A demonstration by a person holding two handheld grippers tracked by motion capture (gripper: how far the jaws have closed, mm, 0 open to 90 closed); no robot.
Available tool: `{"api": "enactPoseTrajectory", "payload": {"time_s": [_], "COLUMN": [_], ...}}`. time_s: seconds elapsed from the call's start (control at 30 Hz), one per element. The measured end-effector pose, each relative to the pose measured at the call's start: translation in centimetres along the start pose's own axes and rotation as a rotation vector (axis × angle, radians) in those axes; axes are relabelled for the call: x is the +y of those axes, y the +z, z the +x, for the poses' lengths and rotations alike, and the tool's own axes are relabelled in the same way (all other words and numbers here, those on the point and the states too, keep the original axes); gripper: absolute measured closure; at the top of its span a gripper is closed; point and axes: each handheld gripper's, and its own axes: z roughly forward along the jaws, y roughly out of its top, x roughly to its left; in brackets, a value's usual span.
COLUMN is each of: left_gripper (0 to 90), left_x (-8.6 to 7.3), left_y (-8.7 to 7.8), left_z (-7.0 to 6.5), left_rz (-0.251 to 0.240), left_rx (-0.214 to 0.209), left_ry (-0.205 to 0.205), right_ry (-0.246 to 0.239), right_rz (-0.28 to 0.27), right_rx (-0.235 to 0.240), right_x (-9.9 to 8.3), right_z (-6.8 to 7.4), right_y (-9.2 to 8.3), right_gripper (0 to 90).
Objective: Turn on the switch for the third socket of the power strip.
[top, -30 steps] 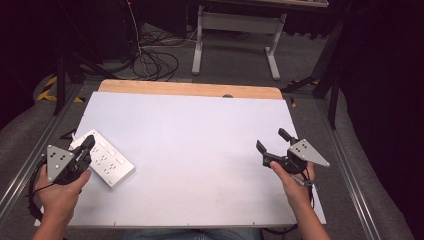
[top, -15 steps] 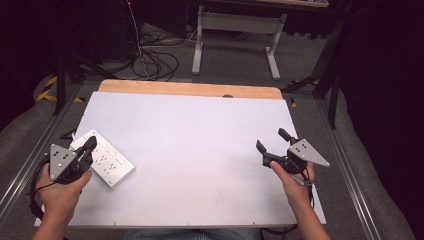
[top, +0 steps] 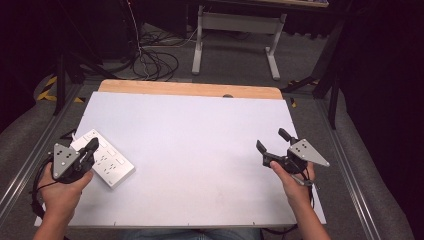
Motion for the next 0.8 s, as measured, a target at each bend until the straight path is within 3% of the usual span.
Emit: {"api": "enactPoseTrajectory", "payload": {"time_s": [0.8], "left_gripper": [89.9], "left_x": [-0.22], "left_y": [0.50], "left_z": [-0.35], "left_rz": [0.046], "left_rx": [-0.026], "left_ry": [0.013], "right_ry": [0.000], "right_rz": [0.003], "right_rx": [-0.004], "right_x": [-0.01], "right_z": [-0.02], "right_y": [0.02], "right_gripper": [12.6]}}
